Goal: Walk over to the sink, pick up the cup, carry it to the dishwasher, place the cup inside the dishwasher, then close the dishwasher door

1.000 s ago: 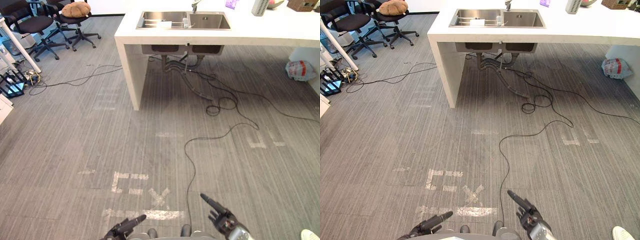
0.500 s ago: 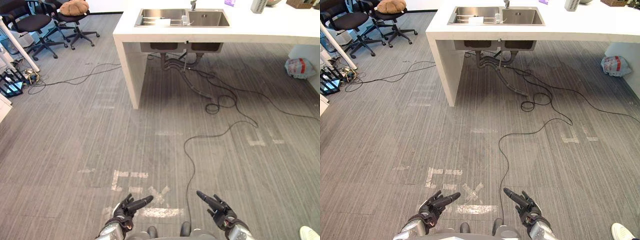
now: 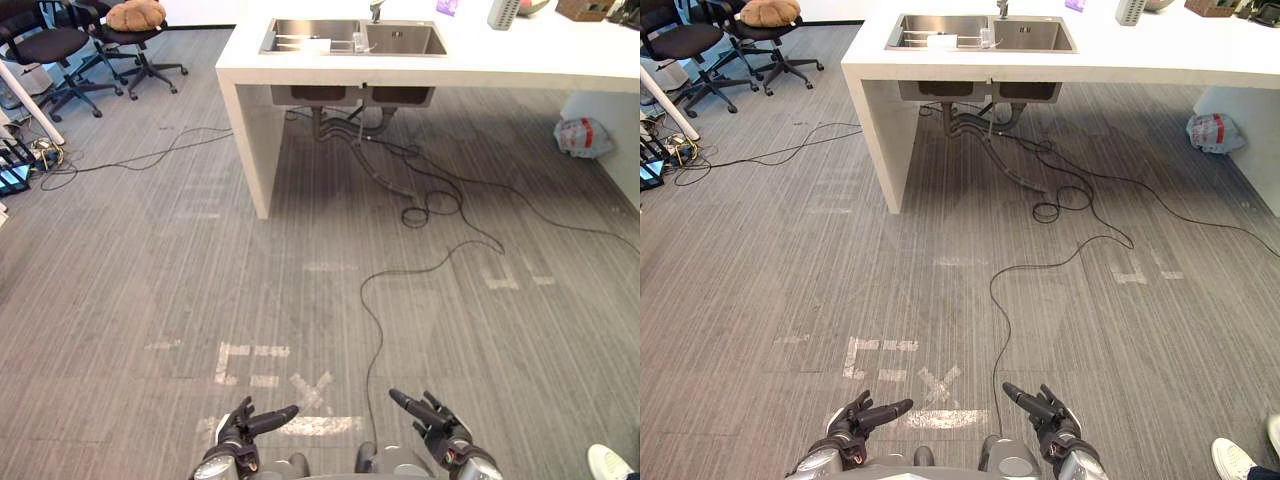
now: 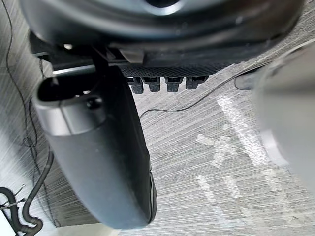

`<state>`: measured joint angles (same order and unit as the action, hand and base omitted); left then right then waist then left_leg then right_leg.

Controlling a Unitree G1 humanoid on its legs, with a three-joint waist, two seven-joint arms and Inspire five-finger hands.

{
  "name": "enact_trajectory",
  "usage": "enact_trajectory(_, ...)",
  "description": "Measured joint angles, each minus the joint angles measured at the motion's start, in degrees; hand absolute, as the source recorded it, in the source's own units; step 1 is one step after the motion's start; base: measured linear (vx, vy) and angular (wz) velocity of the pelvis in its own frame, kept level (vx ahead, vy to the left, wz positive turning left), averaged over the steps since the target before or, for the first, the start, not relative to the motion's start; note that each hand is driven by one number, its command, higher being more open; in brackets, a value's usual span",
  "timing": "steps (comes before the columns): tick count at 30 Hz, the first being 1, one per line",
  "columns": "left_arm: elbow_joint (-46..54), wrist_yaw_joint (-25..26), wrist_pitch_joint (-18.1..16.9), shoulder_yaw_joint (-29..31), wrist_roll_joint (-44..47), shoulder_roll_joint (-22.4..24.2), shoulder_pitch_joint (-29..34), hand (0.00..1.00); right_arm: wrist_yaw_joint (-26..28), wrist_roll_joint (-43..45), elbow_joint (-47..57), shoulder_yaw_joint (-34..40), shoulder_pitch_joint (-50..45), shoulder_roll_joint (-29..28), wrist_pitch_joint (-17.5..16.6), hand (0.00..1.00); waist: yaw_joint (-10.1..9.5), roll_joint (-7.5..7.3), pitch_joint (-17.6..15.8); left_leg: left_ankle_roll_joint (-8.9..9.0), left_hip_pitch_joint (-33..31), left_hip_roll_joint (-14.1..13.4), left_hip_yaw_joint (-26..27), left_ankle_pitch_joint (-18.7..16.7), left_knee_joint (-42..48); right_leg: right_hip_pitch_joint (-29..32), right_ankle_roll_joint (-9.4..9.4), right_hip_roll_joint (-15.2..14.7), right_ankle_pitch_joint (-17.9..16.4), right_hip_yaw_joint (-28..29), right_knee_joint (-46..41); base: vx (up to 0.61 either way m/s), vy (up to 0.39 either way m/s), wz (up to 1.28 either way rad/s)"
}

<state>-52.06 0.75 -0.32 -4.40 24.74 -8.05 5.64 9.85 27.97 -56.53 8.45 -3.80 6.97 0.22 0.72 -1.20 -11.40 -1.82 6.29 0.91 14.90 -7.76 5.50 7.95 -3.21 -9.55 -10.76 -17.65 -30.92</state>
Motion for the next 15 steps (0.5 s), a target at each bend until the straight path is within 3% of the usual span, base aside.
enact_trajectory(1, -0.26, -0.28, 0.04, 0.29, 0.4, -0.26, 0.11, 1.0, -0.01, 0.14, 0.04, 0.13, 0.41, -0.01, -0.3, 1.0, 0.15, -0.07, -0.06, -0.39, 0.0, 0.22, 0.06, -0.63, 1.14, 1.42, 0.15, -1.29, 0.1, -0.38, -3.85, 0.01, 0.057, -0.15)
enact_trajectory(2, -0.96, -0.68, 0.02, 0.6, 1.24, -0.67, 0.16, 1.0, 0.0, 0.71, -0.33, 0.13, 0.64, 0.38, -0.25, 1.0, 0.25, -1.27, -0.78, -0.91, 0.23, 0.5, -0.06, -2.45, 3.76, 3.99, 1.99, -3.67, 1.42, -0.87, -11.55, 0.02, 0.05, 0.02)
enact_trajectory(3, -1.5, -0.9, -0.11, 0.64, 1.42, -1.05, 0.19, 1.0, -0.05, 1.84, -0.74, 0.2, 0.62, 0.56, -0.37, 1.0, 0.22, -1.23, -0.9, -1.21, 0.31, 0.52, -0.36, -4.02, 5.92, 6.08, 2.83, -5.24, 3.82, -0.7, -17.23, 0.08, 0.069, 0.17)
enact_trajectory(4, -2.1, -0.92, -0.16, 0.85, 3.01, -1.0, 0.08, 1.0, -0.22, 2.5, -1.45, 0.12, 0.52, 1.07, -0.27, 1.0, 0.5, -1.43, -1.79, -1.84, 0.83, 0.25, -1.37, -5.92, 8.51, 10.13, 3.48, -6.98, 9.98, 0.29, -25.65, 0.09, 0.052, 0.2)
enact_trajectory(5, -2.14, -0.95, -0.26, 0.91, 3.37, -1.04, -0.11, 1.0, -0.28, 2.64, -1.5, 0.12, 0.46, 1.07, -0.22, 1.0, 0.6, -0.89, -2.2, -1.87, 1.08, 0.2, -1.53, -6.16, 8.82, 10.78, 3.38, -6.96, 9.79, 0.43, -26.88, 0.11, 0.05, 0.25)
enact_trajectory(6, -2.34, -1.03, -0.52, 1.88, 3.75, -0.94, -0.16, 1.0, -0.43, 3.84, -1.48, -0.01, 0.31, 0.96, 0.3, 1.0, 0.69, -0.88, -3.0, -1.91, 1.68, -0.2, -2.13, -7.11, 9.7, 12.31, 3.09, -6.93, 7.15, 0.89, -27.35, 0.1, 0.034, 0.21)
enact_trajectory(8, -2.39, -1.29, -0.86, 1.84, 4.03, -0.94, -0.2, 1.0, -1.16, 4.71, -1.12, -0.18, 0.35, 0.4, 0.88, 1.0, 1.64, -0.69, -3.78, -1.86, 1.9, -0.65, -3.28, -8.06, 10.55, 12.67, 2.76, -6.2, 4.45, -0.12, -18.88, 0.17, 0.018, 0.32)
enact_trajectory(10, -2.31, -2.13, -1.08, 1.7, 4.61, -0.69, -1.12, 1.0, -2.18, 5.15, 1.23, -0.23, 0.35, 0.38, 1.58, 1.0, 1.83, -0.04, -4.54, -0.51, 1.73, -1.16, -3.91, -8.96, 11.59, 12.55, 1.31, -3.94, 5.33, -1.03, -0.17, 0.3, -0.046, 0.22)
enact_trajectory(13, -1.71, -2.42, -1.98, 1.42, 5.28, -0.35, -3.65, 1.0, -2.78, 6.21, 3.51, 0.35, -0.31, 0.32, 1.69, 1.0, 2.06, 0.55, -5.48, 1.7, 2.19, -2.21, -6.6, -11.86, 13.63, 11.89, -0.7, -3.46, 7.09, -2.4, 14.73, 0.33, -0.155, 0.41)
enact_trajectory(14, -1.46, -2.46, -2.38, 1.24, 5.61, -0.37, -4.15, 1.0, -2.79, 6.25, 3.96, 0.35, -0.54, 0.31, 1.69, 1.0, 2.14, 0.48, -5.83, 2.21, 2.49, -2.32, -7.32, -12.9, 14.12, 11.42, -0.72, -3.95, 7.1, -2.44, 15.24, 0.34, -0.243, 0.5)
enact_trajectory(15, -1.29, -2.46, -2.89, 0.54, 5.75, -0.17, -5.26, 1.0, -2.79, 6.59, 4.53, 1.04, -0.68, 0.5, 1.76, 1.0, 2.08, 1.17, -6.55, 3.36, 3.3, -3.5, -8.41, -15.37, 15.58, 11.33, 1.87, -4.12, 9.68, -3.24, 12.75, 0.41, -0.342, 0.4)
